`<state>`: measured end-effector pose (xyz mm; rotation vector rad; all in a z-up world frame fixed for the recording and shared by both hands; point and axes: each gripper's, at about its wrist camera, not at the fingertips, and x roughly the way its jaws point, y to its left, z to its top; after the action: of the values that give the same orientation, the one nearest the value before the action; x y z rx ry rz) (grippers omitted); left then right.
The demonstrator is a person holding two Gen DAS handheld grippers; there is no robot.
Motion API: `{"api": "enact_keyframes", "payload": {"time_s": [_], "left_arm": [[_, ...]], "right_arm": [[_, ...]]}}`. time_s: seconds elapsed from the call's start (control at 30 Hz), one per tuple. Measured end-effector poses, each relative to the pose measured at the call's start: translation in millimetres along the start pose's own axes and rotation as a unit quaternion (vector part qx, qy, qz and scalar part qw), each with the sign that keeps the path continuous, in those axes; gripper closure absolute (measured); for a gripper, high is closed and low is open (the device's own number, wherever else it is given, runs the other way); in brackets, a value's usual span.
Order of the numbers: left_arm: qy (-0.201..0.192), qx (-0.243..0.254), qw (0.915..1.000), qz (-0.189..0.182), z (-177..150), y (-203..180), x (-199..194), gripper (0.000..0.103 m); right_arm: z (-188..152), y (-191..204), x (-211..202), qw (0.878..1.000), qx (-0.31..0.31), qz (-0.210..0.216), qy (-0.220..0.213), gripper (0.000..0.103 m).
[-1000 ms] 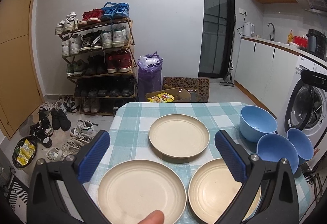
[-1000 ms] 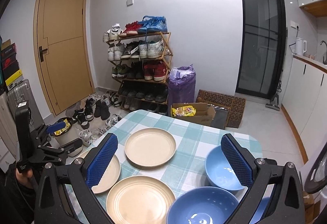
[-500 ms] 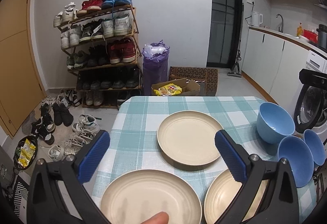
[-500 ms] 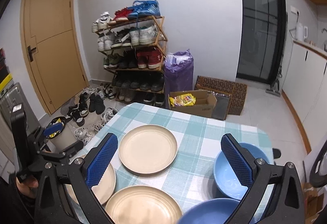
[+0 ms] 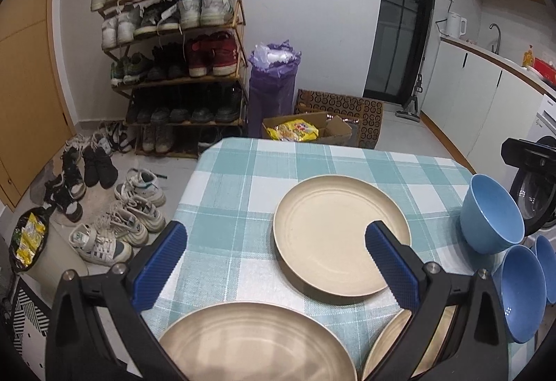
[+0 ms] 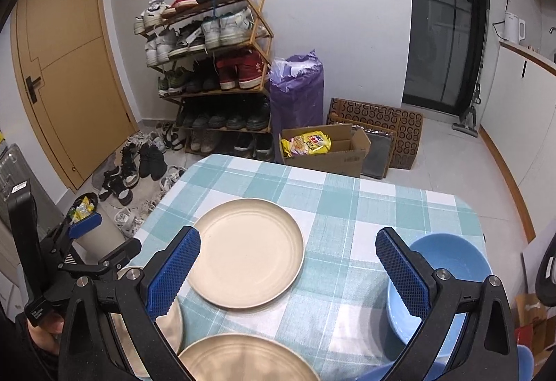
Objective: Organize plates and bowls
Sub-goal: 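Move both grippers toward the cream plate beside the blue bowls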
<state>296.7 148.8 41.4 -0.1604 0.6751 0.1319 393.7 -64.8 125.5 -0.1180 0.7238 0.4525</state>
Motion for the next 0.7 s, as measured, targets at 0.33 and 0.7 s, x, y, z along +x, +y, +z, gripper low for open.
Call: {"api": "enact_keyframes", "payload": {"time_s": [0.33, 0.7], "left_arm": [[0.041, -0.008, 0.9991, -0.004, 0, 2, 43, 0.0], [0.082, -0.018, 0.9965, -0.001, -7, 9, 81, 0.001]], "right_arm": [[0, -7, 72, 0.997, 0.026, -0.026, 0.065, 0.0], [-16, -6, 132, 0.989, 0.035, -0.036, 0.138, 0.0]]}}
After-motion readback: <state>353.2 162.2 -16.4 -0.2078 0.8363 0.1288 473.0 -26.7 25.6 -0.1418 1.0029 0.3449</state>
